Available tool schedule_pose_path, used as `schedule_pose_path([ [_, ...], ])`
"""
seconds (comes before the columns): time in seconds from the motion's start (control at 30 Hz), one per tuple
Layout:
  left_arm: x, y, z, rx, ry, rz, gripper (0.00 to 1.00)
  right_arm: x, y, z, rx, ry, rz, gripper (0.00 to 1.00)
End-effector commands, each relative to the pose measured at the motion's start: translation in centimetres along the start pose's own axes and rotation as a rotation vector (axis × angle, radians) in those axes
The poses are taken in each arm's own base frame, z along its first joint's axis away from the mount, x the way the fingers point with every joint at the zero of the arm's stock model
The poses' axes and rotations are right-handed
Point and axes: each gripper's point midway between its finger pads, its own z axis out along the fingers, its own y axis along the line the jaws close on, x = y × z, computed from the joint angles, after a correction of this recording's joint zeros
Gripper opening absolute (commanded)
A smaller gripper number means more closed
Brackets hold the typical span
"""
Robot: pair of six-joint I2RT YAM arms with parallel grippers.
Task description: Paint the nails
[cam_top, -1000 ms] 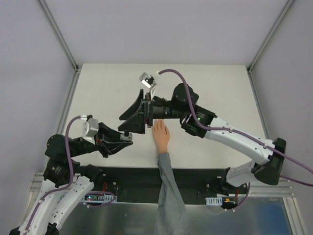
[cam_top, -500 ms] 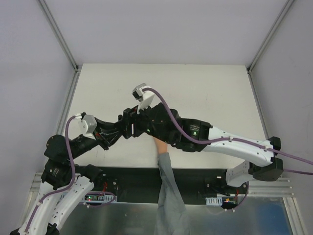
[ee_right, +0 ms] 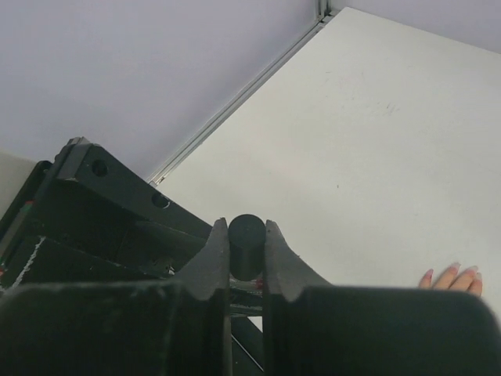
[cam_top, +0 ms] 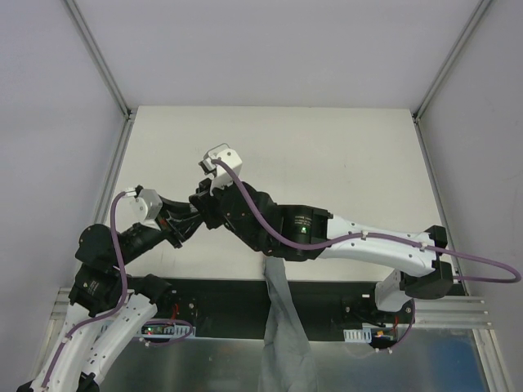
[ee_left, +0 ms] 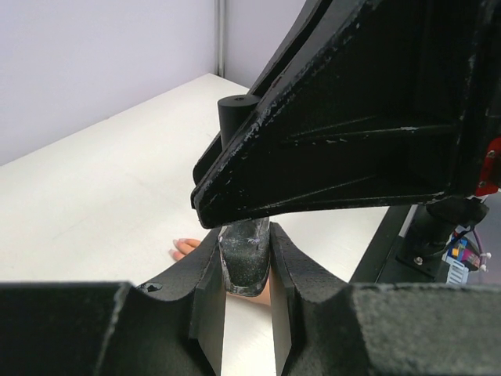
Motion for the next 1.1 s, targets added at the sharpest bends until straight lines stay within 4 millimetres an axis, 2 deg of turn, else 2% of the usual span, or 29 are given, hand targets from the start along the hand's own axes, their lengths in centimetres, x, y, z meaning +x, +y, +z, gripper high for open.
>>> schedule_pose_path([
  [0.0,-1.3,-0.3,0.0,0.010,-0.044,0.007,0.00,-1.8,-0.8,-0.7,0.034,-0.051,0.007,0.00],
  [0.03,-1.5,-0.6,0.1,0.025,-0.042,0.002,0.00,-1.0,-0.6,-0.6,0.007,-0.032,-0.020,0.00],
  [0.1,-1.6,-1.3,0.0,0.052,-0.040,-0.027,0.00,-2.0,-0.8,-1.2,-0.064,-0.055,-0.017,0.00],
  [0.13,-1.7,-2.2,0.0,0.102,-0.029,-0.039,0.00,-1.1,0.8,-1.6,-0.211,-0.019,-0.048,0.00],
  [0.17,-1.8,-2.8,0.0,0.131,-0.022,-0.065,0.00,1.0,0.7,-1.7,-0.283,0.022,-0.073,0.00],
  [0.2,-1.9,-3.5,-0.1,0.170,-0.015,-0.077,0.00,-1.6,0.5,-2.7,-0.385,-0.075,-0.042,0.00],
  [0.23,-2.1,-4.6,-0.3,0.228,-0.002,-0.088,0.00,-1.2,2.8,-4.8,-0.606,-0.064,-0.049,0.00],
  [0.27,-2.2,-5.3,-0.4,0.270,0.005,-0.111,0.00,0.4,2.8,-5.3,-0.680,-0.035,-0.049,0.00],
  [0.3,-2.3,-5.9,-0.5,0.304,0.011,-0.121,0.00,-0.8,2.7,-6.3,-0.769,-0.075,-0.054,0.00],
  [0.33,-2.2,-6.4,-0.5,0.341,0.022,-0.137,0.00,-0.1,4.6,-9.2,-0.993,-0.047,-0.082,0.00],
  [0.37,-2.8,-7.8,-0.9,0.426,0.013,-0.157,0.00,0.2,5.4,-10.8,-1.110,-0.028,-0.075,0.00],
  [0.4,-3.1,-8.5,-1.0,0.469,0.008,-0.172,0.00,-1.0,5.5,-11.5,-1.177,-0.042,-0.053,0.00],
  [0.43,-2.8,-8.9,-1.0,0.505,0.027,-0.253,0.00,-0.1,6.2,-12.5,-1.294,0.017,-0.061,0.00],
  [0.47,-3.7,-9.5,-1.1,0.555,-0.014,-0.234,0.00,0.0,6.1,-12.5,-1.304,0.040,-0.039,0.00],
  [0.5,-3.9,-9.6,-1.0,0.570,-0.021,-0.253,0.00,-0.4,5.9,-12.3,-1.322,0.026,-0.033,0.00],
  [0.53,-3.8,-9.8,-1.0,0.581,-0.014,-0.299,0.00,0.3,6.1,-12.6,-1.389,0.072,-0.012,0.00],
  [0.57,-4.0,-9.7,-0.9,0.577,-0.027,-0.304,0.00,0.0,5.9,-12.9,-1.407,0.110,0.056,0.00],
  [0.6,-4.3,-9.7,-0.9,0.580,-0.040,-0.302,0.00,-0.9,5.6,-13.1,-1.447,0.040,0.052,0.00],
  [0.67,-4.5,-9.7,-0.9,0.574,-0.044,-0.315,0.00,-1.1,5.4,-13.4,-1.495,0.037,0.070,0.00],
  [0.7,-4.6,-9.7,-0.9,0.573,-0.044,-0.317,0.00,-2.0,5.5,-14.1,-1.530,0.007,0.083,0.00],
  [1.0,-4.5,-9.4,-0.7,0.540,-0.029,-0.309,0.00,-2.6,5.8,-12.1,-1.554,0.020,0.155,0.00],
  [1.07,-4.1,-8.8,-0.6,0.501,-0.020,-0.291,0.00,-2.1,5.2,-10.3,-1.476,0.049,0.188,0.01],
])
